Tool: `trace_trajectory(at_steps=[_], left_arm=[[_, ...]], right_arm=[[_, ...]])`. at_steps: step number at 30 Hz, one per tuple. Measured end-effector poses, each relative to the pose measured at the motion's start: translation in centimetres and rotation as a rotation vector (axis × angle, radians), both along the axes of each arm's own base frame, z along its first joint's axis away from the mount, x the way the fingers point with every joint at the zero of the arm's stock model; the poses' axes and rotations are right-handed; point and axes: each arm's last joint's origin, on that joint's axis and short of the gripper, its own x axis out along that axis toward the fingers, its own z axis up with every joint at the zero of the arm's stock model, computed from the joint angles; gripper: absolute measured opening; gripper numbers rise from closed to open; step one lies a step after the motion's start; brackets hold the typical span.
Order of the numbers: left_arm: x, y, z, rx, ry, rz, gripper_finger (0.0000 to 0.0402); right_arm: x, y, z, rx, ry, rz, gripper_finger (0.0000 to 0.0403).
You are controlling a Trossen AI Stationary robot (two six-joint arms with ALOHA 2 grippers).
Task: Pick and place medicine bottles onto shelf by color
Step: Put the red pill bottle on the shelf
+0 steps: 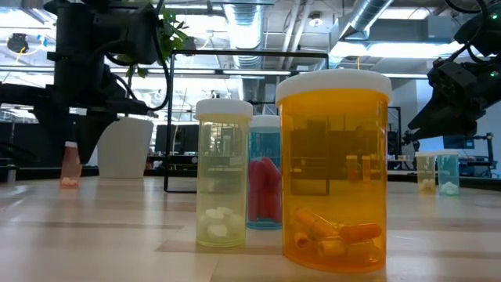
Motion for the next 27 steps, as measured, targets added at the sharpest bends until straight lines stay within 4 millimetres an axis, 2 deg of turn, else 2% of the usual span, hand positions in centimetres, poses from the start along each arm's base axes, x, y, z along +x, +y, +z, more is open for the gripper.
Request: trace_trajectory(at_steps=[8, 16, 21, 27], left_arm=[[0.5, 0.9, 1.1, -0.002, 0.012, -0.014, 0.0119], [1.0, 1.8, 1.5, -0.003, -0.013, -0.013, 0.0097], [2.2, 3.5, 3.4, 0.061, -0.068, -0.046, 0.0101], [4.3, 6.6, 6.1, 0.136, -0.105, -0.092, 0.0102]], right_arm=[[0.0, 0.0, 0.0, 0.000, 0.000, 0.000, 0.0234], [0.0, 0.0, 0.0, 0.000, 0.000, 0.000, 0.0234], [0.0, 0.0, 0.0, 0.000, 0.000, 0.000, 0.0234], [0.0, 0.0, 0.0, 0.000, 0.000, 0.000, 0.0234]])
